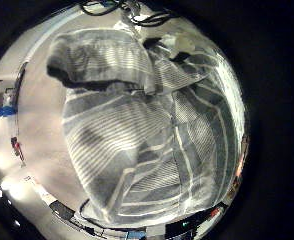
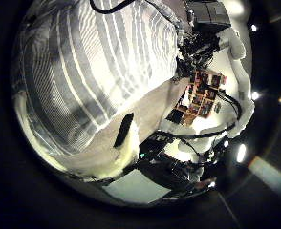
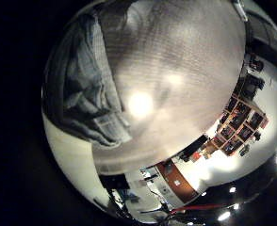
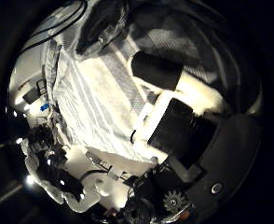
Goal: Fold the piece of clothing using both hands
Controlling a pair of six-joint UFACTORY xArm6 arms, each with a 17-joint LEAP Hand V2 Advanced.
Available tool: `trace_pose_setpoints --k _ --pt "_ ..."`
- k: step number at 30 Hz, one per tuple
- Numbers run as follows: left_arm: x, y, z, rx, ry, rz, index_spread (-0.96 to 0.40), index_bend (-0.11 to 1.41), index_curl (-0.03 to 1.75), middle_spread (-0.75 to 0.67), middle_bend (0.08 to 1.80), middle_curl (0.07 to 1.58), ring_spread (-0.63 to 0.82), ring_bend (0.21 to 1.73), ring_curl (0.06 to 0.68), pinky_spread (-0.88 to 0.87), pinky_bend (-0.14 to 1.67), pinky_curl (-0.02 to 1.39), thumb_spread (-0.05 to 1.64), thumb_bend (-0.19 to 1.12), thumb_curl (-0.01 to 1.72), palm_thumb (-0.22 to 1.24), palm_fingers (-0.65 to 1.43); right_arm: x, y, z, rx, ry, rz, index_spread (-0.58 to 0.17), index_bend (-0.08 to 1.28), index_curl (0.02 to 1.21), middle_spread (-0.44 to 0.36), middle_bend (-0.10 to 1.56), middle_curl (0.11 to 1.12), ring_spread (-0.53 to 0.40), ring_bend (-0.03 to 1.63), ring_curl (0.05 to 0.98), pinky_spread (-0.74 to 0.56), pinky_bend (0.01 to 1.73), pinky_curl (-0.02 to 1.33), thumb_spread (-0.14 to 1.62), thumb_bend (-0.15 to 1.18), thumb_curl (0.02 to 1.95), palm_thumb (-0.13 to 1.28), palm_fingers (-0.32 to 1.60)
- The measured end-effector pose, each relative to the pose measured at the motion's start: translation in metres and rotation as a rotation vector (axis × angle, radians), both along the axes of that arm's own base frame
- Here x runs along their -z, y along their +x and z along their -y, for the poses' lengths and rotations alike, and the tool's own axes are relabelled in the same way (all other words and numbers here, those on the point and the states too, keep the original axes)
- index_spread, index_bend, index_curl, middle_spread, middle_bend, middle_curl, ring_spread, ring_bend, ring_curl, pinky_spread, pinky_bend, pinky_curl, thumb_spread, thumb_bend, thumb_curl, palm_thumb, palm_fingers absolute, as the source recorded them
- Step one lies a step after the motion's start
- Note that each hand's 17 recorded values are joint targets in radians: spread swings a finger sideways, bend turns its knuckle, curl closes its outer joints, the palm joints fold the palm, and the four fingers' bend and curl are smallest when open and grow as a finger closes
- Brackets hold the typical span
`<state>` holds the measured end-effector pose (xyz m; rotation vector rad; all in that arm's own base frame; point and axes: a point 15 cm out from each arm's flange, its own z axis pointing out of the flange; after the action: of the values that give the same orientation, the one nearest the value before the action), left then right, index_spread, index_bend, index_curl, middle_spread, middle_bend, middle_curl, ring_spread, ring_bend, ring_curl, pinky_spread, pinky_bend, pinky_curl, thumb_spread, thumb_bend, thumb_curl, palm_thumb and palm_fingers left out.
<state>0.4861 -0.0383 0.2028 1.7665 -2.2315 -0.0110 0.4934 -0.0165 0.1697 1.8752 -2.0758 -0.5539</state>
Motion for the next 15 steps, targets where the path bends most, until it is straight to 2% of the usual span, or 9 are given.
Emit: trace_pose_setpoints --k 6,15 --pt "-0.007 0.0 -0.005 0.001 -0.001 0.014 -0.01 0.18 0.38 0.29 0.17 0.27 0.44 0.62 0.22 0.49 0.36 0.33 1.06 -0.02 0.3 0.32 0.05 -0.014 -0.006 -0.002 -0.029 0.066 -0.003 -0.344 0.92 0.75 -0.162 1.22 0.67 -0.203 1.37 0.5 -0.32 1.31 0.44 1.11 0.08 0.48 0.94 1.28" --pt "-0.019 -0.005 -0.003 0.01 -0.009 0.017 -0.01 0.18 0.38 0.29 0.17 0.27 0.45 0.63 0.222 0.49 0.36 0.34 1.06 -0.02 0.3 0.32 0.05 -0.035 -0.018 0.057 0.051 0.079 0.043 -0.311 1.02 0.83 -0.147 1.32 0.71 -0.192 1.44 0.561 -0.25 1.4 0.52 1.12 0.07 0.57 1.02 1.18"
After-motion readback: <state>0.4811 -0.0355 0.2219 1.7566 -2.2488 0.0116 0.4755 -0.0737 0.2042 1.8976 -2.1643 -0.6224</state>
